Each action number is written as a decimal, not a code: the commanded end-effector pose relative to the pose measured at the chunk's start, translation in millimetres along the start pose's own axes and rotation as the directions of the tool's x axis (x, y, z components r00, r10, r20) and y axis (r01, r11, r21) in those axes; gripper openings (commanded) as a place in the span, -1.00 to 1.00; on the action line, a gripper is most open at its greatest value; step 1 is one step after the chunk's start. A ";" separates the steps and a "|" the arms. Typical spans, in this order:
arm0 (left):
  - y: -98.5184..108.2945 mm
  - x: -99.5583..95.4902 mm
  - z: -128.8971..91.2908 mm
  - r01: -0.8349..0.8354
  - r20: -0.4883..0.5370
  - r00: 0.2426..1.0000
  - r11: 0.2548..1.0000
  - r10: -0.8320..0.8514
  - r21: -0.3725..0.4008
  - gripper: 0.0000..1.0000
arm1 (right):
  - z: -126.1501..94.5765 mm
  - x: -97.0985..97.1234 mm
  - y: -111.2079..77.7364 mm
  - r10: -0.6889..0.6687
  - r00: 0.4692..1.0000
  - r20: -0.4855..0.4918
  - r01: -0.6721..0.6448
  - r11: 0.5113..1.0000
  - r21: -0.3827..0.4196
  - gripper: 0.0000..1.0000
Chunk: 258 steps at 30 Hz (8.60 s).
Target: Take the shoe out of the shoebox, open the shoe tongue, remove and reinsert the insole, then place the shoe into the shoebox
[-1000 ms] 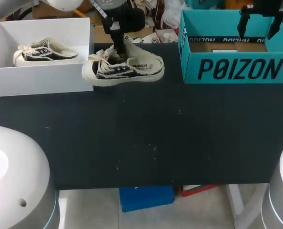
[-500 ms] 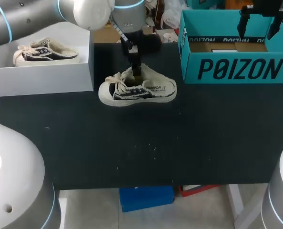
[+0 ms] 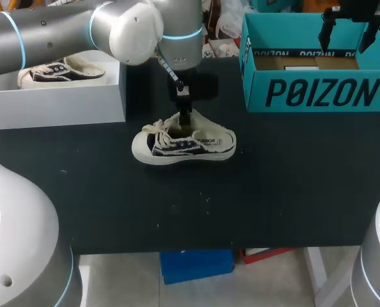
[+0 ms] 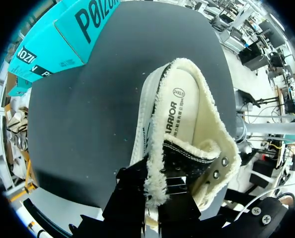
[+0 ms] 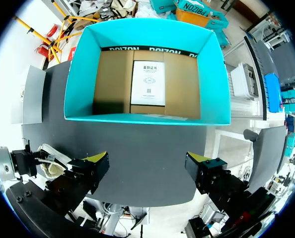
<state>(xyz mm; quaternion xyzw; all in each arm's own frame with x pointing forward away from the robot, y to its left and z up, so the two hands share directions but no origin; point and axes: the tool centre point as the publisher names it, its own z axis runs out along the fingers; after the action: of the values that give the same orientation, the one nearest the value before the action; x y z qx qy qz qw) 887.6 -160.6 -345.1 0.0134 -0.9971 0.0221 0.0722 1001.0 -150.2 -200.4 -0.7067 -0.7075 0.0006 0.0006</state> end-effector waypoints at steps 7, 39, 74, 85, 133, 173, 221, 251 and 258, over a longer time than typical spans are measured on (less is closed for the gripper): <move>2.6 6.0 24.8 -0.015 -0.039 0.999 1.000 0.015 -0.006 -1.00 | -0.2 0.1 -0.1 0.001 1.000 0.000 -0.001 1.000 0.000 1.00; 39.4 39.5 -81.0 -0.150 0.160 0.981 0.952 0.110 0.268 1.00 | -0.2 0.1 -0.1 0.001 1.000 0.000 -0.001 1.000 0.000 1.00; 98.7 45.1 -77.5 -0.328 0.378 0.916 0.789 0.132 0.519 1.00 | -0.2 0.1 -0.1 0.001 1.000 0.000 -0.001 1.000 0.000 1.00; 104.6 41.0 -60.9 -0.330 0.423 0.903 0.748 0.072 0.576 1.00 | -0.2 0.1 -0.1 0.001 1.000 0.000 -0.001 1.000 0.000 1.00; 102.0 50.8 -53.9 -0.341 0.416 0.904 0.750 0.096 0.568 1.00 | -39.9 59.5 -115.9 -0.965 -0.210 0.159 0.964 -0.231 -0.129 1.00; 102.0 50.8 -53.9 -0.341 0.416 0.904 0.750 0.096 0.568 1.00 | 46.8 206.0 -172.6 -0.917 -0.357 0.181 0.872 -0.396 -0.289 1.00; 102.0 50.8 -53.9 -0.341 0.416 0.904 0.750 0.096 0.568 1.00 | 84.1 235.9 -179.6 -0.968 -0.160 0.192 0.852 -0.234 -0.468 1.00; 102.0 50.8 -53.9 -0.341 0.416 0.904 0.750 0.096 0.568 1.00 | 184.0 275.9 -168.3 -0.988 0.065 0.137 0.630 -0.065 -0.774 1.00; 102.0 50.8 -53.9 -0.341 0.416 0.904 0.750 0.096 0.568 1.00 | 197.1 281.0 -164.2 -0.988 0.085 0.127 0.595 -0.052 -0.802 1.00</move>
<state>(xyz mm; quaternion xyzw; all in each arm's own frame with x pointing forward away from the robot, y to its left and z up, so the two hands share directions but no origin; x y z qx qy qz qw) 843.1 -58.4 -287.4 -0.0775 -0.9230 0.3571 -0.1208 833.5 126.4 -388.1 -0.0094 -0.8987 -0.4323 -0.0729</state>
